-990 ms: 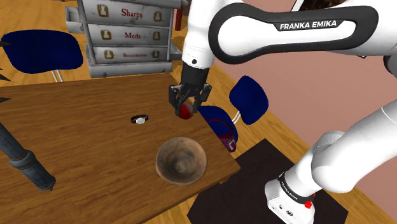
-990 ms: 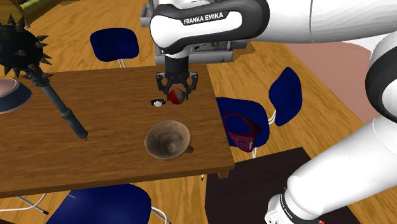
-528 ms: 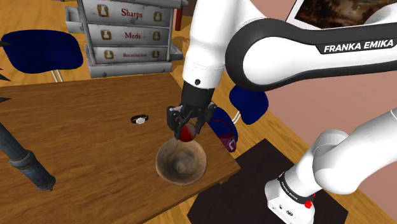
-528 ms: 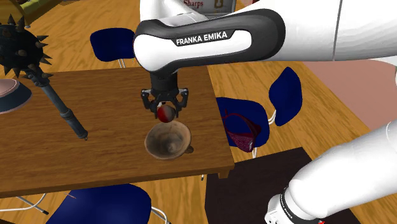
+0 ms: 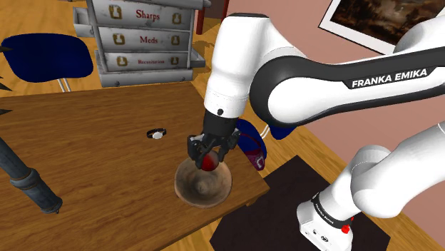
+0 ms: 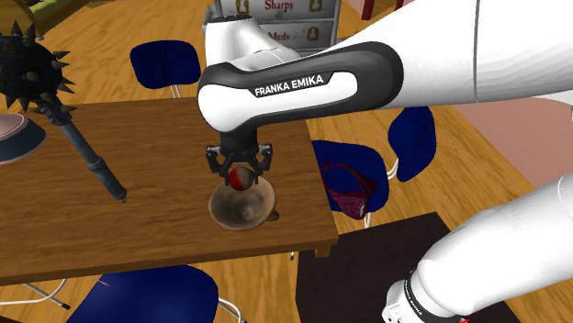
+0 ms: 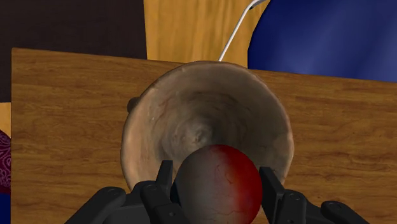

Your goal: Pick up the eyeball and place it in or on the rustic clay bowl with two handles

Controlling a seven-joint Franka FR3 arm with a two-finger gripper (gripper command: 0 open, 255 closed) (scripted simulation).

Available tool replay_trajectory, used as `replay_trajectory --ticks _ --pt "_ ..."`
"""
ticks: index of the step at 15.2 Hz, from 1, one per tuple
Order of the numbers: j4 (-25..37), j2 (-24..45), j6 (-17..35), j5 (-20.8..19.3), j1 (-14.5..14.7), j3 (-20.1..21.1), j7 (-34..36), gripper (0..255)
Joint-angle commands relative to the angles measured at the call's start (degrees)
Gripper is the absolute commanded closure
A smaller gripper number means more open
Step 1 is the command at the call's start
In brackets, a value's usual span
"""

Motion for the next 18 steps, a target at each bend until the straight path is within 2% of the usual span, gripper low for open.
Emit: replay_trajectory --ticks 1,6,13,14,18 --pt "-0.91 0.62 1.53 -0.10 0.02 0.27 0.03 255" --pt "-3.39 2.12 5.42 -0.32 0.08 0.83 -0.01 255" --pt "-3.39 2.12 5.42 -0.32 0.08 0.83 -0.01 255" --pt "-3.39 2.12 5.42 -0.32 0.08 0.83 -0.01 0" --pt "-3.39 2.12 5.42 -0.32 0.08 0.83 -0.01 0"
